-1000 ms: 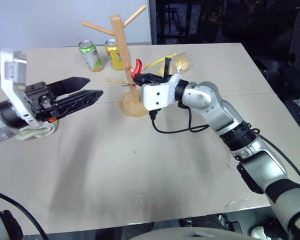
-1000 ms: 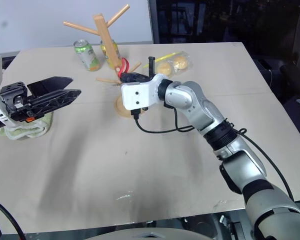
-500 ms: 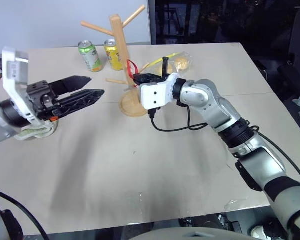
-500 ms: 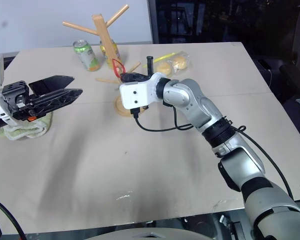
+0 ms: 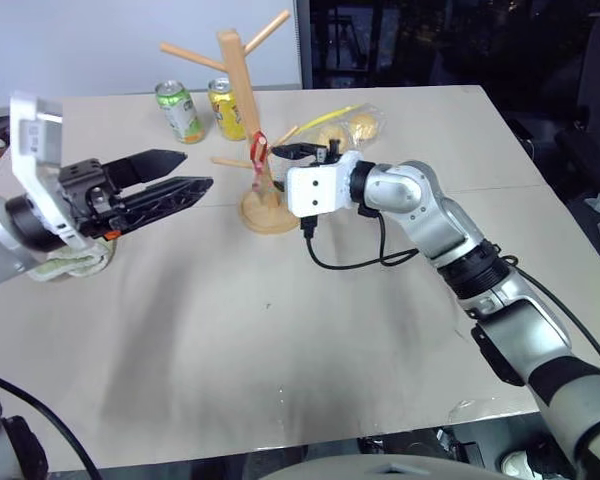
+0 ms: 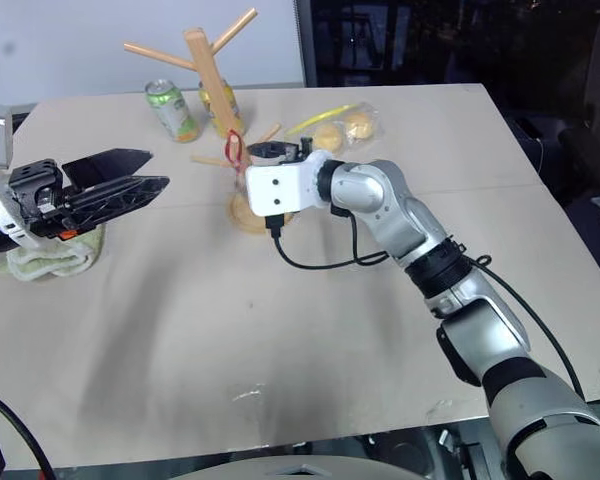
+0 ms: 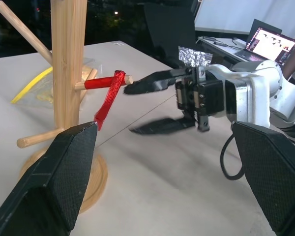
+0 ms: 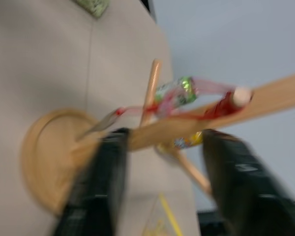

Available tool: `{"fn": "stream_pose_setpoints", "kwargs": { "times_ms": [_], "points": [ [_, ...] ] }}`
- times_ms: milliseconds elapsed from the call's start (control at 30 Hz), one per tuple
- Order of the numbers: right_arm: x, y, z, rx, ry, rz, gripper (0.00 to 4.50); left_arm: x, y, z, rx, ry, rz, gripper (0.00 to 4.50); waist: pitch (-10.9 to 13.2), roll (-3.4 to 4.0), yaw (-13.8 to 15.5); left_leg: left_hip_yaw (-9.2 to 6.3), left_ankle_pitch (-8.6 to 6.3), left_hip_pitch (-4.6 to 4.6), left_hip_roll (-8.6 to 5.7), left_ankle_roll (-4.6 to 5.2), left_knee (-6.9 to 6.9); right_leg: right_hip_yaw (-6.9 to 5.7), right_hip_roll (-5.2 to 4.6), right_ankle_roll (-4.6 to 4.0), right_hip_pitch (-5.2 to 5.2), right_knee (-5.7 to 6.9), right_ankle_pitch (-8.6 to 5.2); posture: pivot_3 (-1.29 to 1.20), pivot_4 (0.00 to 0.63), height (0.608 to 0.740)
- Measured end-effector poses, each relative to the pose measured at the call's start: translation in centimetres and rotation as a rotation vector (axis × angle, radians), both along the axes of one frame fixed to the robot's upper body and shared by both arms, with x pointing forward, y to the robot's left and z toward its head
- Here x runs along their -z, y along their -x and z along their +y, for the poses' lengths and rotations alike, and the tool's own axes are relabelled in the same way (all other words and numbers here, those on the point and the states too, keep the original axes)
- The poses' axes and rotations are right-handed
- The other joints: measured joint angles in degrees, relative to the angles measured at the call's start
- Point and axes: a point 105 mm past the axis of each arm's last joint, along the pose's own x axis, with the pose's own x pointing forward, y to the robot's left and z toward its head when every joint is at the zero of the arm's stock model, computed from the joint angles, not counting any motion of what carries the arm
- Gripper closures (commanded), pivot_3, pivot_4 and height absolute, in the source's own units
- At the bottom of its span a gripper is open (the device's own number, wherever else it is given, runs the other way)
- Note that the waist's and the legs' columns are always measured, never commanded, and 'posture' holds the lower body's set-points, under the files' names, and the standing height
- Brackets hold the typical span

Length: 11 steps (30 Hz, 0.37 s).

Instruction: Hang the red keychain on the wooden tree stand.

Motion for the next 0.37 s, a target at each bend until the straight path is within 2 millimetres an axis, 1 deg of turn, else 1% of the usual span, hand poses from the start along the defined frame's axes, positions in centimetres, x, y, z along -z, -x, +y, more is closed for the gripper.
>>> {"fn": "stream_pose_setpoints", "kwargs": {
  "times_ms": [33,67,167,233,267,333,367],
  "points": [
    [0.1,0.1,-0.9,0.008,0.001,0.023,0.04,0.0,-0.1,0.1,-0.006,-0.005,0.0,0.0,0.0,0.0,0.02,0.0,0.0,0.0,0.0,0.0,0.0,0.0,0.0,0.0,0.0,0.0,0.0,0.0,0.15,0.74],
    [0.1,0.1,-1.5,0.016,0.002,0.037,0.04,0.0,-0.2,0.2,-0.013,-0.008,-0.001,0.0,0.0,0.0,0.0,0.0,0.0,0.0,0.0,0.0,0.0,0.0,0.0,0.0,0.0,0.0,0.0,0.0,0.15,0.74],
    [0.1,0.8,-5.2,0.056,-0.031,0.161,0.04,-0.2,-0.6,0.4,-0.025,-0.036,-0.01,0.0,0.01,0.0,0.23,0.0,-0.11,0.0,0.0,0.18,-0.02,-0.01,0.01,0.0,0.0,-0.02,0.0,0.0,0.15,0.74],
    [-0.4,1.4,-6.3,0.054,-0.109,0.26,0.04,-0.2,-0.9,0.5,-0.031,-0.05,-0.01,0.0,0.02,0.0,0.2,0.02,-0.12,0.02,0.02,0.2,-0.03,-0.01,0.03,0.01,-0.01,-0.01,0.0,0.0,0.15,0.74],
    [-1.0,2.2,-6.8,0.032,-0.18,0.347,0.04,-0.2,-1.2,0.6,-0.035,-0.066,-0.01,0.0,0.03,0.02,0.15,0.01,-0.12,0.02,0.04,0.21,-0.05,-0.01,0.05,0.01,-0.01,-0.01,-0.01,0.0,0.15,0.74],
    [-2.1,3.4,-7.3,-0.014,-0.256,0.445,0.04,-0.1,-1.5,0.6,-0.036,-0.084,-0.008,0.0,0.06,0.06,0.01,0.02,-0.13,0.07,0.04,0.22,-0.08,0.0,0.06,0.0,0.0,0.0,-0.01,0.0,0.15,0.74],
    [-3.0,4.3,-7.8,-0.046,-0.304,0.513,0.04,-0.1,-1.7,0.6,-0.028,-0.099,-0.012,0.0,0.08,0.09,0.04,0.01,-0.14,0.06,0.04,0.23,-0.08,-0.02,0.06,0.0,0.0,0.0,-0.01,0.0,0.15,0.74]
  ]
}}
